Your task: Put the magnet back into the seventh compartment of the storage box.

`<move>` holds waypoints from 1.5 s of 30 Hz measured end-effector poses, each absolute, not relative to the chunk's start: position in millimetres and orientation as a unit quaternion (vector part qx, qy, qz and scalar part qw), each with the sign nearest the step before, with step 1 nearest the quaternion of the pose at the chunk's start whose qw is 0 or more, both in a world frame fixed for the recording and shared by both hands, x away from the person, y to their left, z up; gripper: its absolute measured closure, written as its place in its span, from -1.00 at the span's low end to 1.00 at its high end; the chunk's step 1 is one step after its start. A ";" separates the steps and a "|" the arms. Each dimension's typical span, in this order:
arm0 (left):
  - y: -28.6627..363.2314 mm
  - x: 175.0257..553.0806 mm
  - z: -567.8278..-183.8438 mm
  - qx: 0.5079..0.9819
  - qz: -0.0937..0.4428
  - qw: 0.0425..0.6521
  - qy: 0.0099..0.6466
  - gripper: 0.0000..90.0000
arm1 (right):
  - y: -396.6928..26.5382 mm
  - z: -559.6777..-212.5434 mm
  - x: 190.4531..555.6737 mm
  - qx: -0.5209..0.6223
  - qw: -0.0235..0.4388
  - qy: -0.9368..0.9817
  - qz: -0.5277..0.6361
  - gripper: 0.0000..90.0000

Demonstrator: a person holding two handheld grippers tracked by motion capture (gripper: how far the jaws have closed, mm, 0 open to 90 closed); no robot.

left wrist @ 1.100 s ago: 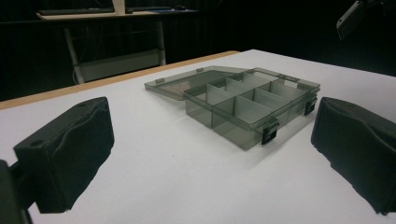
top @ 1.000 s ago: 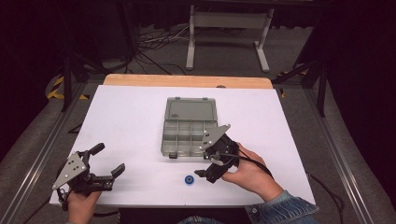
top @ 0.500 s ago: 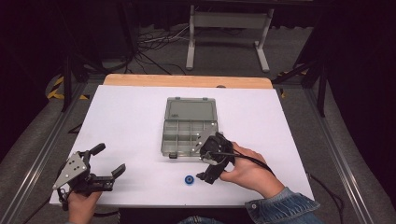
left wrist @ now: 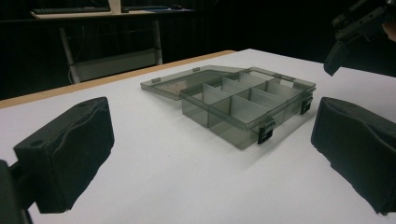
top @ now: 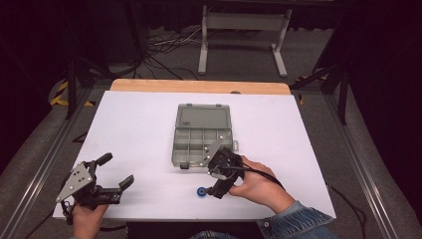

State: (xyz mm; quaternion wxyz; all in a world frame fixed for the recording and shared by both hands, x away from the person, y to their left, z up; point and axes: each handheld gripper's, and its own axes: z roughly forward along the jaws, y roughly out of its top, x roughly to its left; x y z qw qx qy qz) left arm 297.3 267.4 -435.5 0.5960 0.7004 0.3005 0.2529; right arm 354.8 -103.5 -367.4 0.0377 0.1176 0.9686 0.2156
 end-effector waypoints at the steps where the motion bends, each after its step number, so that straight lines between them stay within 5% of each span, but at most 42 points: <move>1: 267.3 297.3 -435.5 0.700 0.253 0.596 0.300 -1.00 | -102.5 -369.4 355.3 0.115 0.036 0.969 0.214 -0.75; 30: 266.9 297.6 -436.0 0.701 0.250 0.597 0.300 -1.00 | -72.3 -418.1 356.4 0.101 -0.002 0.982 0.162 -0.58; 45: 266.1 297.8 -436.2 0.703 0.249 0.596 0.297 -1.00 | -67.4 -427.4 354.0 0.088 0.010 0.986 0.144 0.14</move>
